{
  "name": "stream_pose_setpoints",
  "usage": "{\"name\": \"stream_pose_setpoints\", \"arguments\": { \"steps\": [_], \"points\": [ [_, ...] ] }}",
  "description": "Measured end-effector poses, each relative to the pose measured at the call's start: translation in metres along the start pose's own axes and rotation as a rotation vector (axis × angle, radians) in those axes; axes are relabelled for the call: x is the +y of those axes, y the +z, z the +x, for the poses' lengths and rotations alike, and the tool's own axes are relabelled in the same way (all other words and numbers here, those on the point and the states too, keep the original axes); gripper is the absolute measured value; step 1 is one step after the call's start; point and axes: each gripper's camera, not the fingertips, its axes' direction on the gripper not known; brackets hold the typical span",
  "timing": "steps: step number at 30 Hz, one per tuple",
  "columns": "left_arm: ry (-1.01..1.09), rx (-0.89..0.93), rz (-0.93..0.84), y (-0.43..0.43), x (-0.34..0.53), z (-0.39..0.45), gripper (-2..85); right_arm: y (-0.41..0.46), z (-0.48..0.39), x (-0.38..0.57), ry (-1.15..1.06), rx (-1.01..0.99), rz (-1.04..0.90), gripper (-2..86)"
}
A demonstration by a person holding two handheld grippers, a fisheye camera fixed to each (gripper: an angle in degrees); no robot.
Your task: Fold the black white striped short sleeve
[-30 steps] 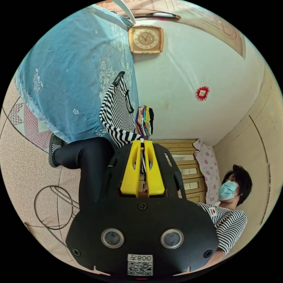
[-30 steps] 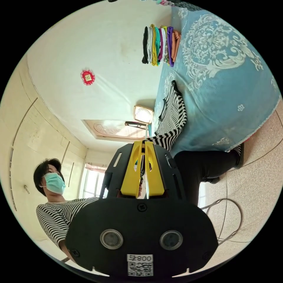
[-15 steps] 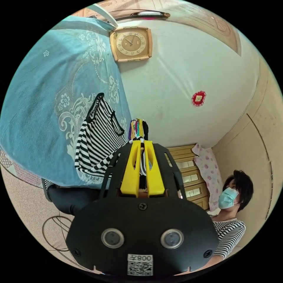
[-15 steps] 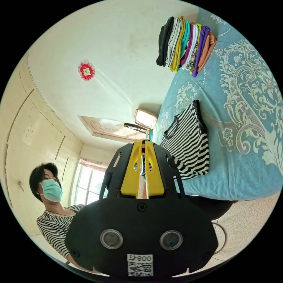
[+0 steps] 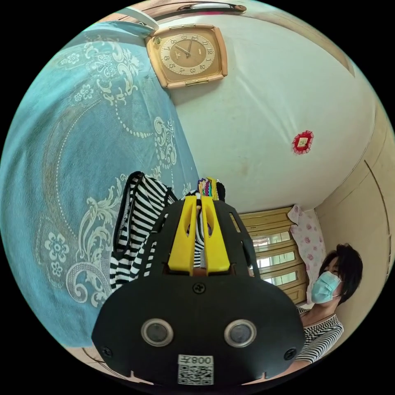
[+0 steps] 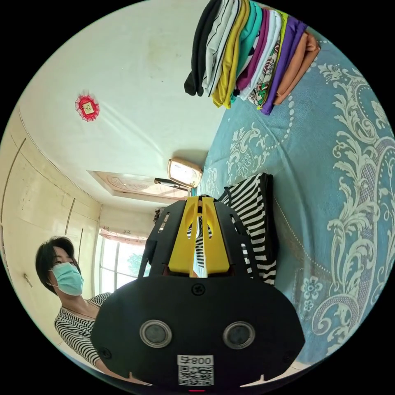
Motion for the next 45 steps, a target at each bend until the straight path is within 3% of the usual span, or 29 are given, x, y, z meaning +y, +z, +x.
{"name": "stream_pose_setpoints", "arguments": {
  "steps": [17,31,37,40,45],
  "points": [
    [-0.054,-0.180,-0.026,0.117,-0.132,-0.055,5.3,0.090,0.084,-0.149,0.104,0.131,-0.051,1.8],
    [0.063,-0.187,0.094,0.160,-0.164,-0.030,7.8,0.124,0.023,-0.183,-0.058,0.219,0.061,3.5],
    [0.313,-0.363,-0.301,0.252,-0.153,0.010,3.1,0.233,-0.037,-0.172,-0.307,0.426,-0.324,0.6],
    [0.442,-0.469,-0.444,0.304,-0.149,0.029,1.3,0.303,-0.063,-0.159,-0.478,0.681,-0.516,0.2],
    [0.519,-0.626,-0.525,0.359,-0.156,0.043,0.4,0.380,-0.085,-0.153,-0.626,0.870,-0.649,0.1]
  ]
}}
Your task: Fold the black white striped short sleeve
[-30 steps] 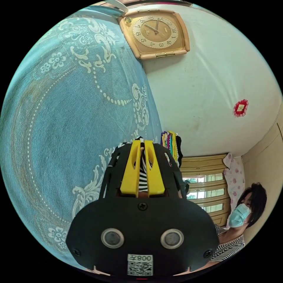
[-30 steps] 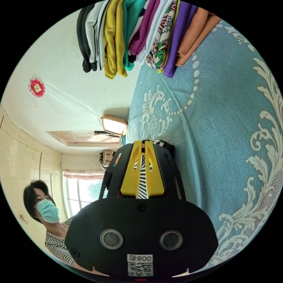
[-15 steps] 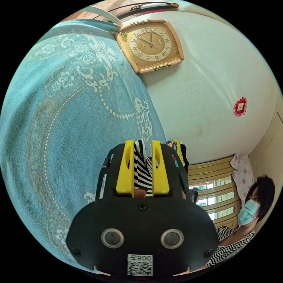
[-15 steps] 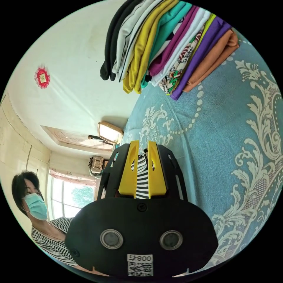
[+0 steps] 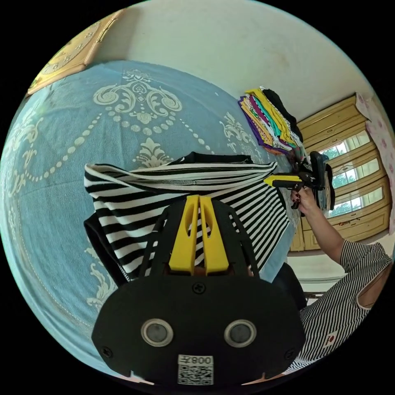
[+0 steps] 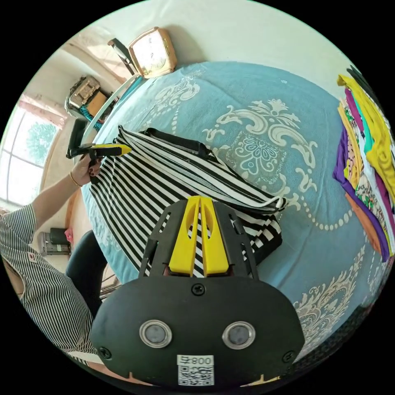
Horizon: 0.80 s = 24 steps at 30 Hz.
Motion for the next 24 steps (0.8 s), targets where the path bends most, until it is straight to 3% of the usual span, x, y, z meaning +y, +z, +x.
{"name": "stream_pose_setpoints", "arguments": {
  "steps": [11,20,24],
  "points": [
    [-0.002,-0.102,0.068,-0.002,-0.057,0.013,0.2,-0.025,-0.002,-0.064,0.037,0.157,0.063,0.1],
    [0.070,-0.082,0.086,-0.003,-0.038,0.037,0.1,-0.078,-0.022,-0.023,-0.049,0.068,0.196,0.0],
    [0.053,-0.097,0.053,0.001,-0.035,0.035,0.2,-0.054,-0.024,-0.013,-0.092,0.121,0.042,0.0]
  ]
}}
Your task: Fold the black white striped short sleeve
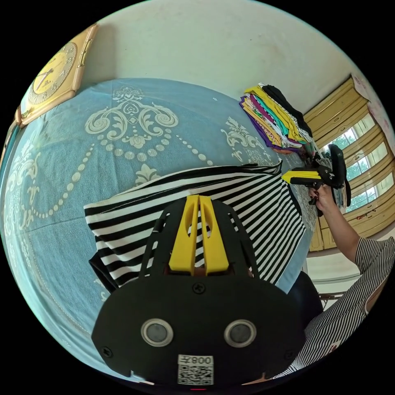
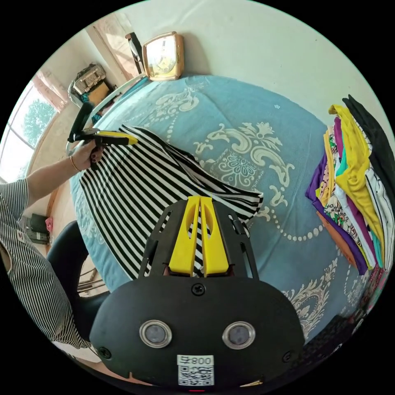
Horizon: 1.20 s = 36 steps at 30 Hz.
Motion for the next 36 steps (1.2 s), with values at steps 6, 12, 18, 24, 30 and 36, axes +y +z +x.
{"name": "stream_pose_setpoints", "arguments": {
  "steps": [6,12,18,24,30,36],
  "points": [
    [-0.084,0.007,0.045,-0.011,0.000,-0.017,0.2,0.005,0.039,-0.011,0.139,-0.026,0.048,0.0],
    [-0.150,0.071,0.081,-0.024,0.014,-0.028,0.2,0.012,0.070,-0.010,0.258,-0.085,0.004,0.0],
    [-0.203,-0.033,0.205,-0.076,0.060,-0.036,0.2,-0.032,0.051,0.032,0.236,-0.050,0.109,0.0],
    [-0.317,-0.123,0.162,-0.089,0.081,-0.052,0.2,-0.015,0.072,0.062,0.341,-0.094,0.061,0.0],
    [-0.258,-0.160,0.235,-0.130,0.124,-0.017,0.2,-0.058,0.041,0.096,0.293,-0.099,0.166,0.0],
    [-0.305,-0.175,0.157,-0.129,0.166,-0.011,0.2,-0.027,0.017,0.133,0.288,-0.114,0.053,0.1]
  ]
}}
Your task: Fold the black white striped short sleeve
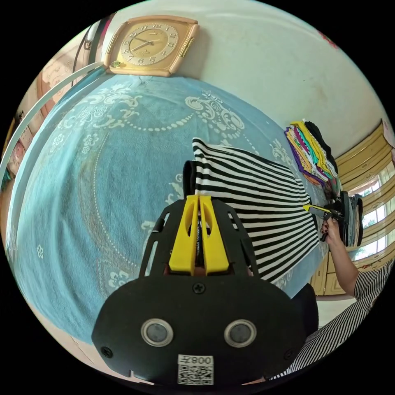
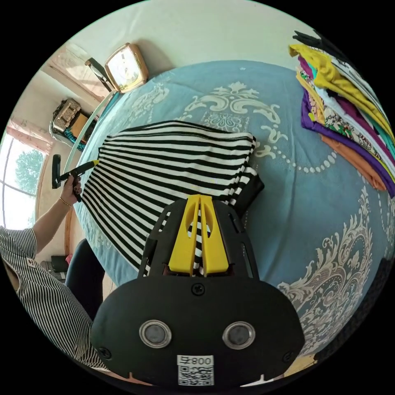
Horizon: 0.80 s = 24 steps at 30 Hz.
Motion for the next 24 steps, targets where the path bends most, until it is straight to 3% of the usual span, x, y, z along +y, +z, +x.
{"name": "stream_pose_setpoints", "arguments": {
  "steps": [7,14,20,24],
  "points": [
    [0.082,0.024,0.013,-0.051,0.036,0.041,0.2,-0.046,-0.024,0.038,-0.031,-0.023,0.057,0.1],
    [0.048,-0.050,-0.157,-0.042,0.083,0.067,0.2,-0.008,-0.063,0.119,-0.074,0.171,-0.125,0.1],
    [0.017,0.001,-0.167,-0.048,0.089,0.084,0.2,-0.006,-0.067,0.143,-0.074,0.206,-0.066,0.1],
    [0.033,-0.076,-0.112,-0.078,0.097,0.117,0.2,-0.017,-0.054,0.158,-0.002,0.153,-0.073,0.1]
  ]
}}
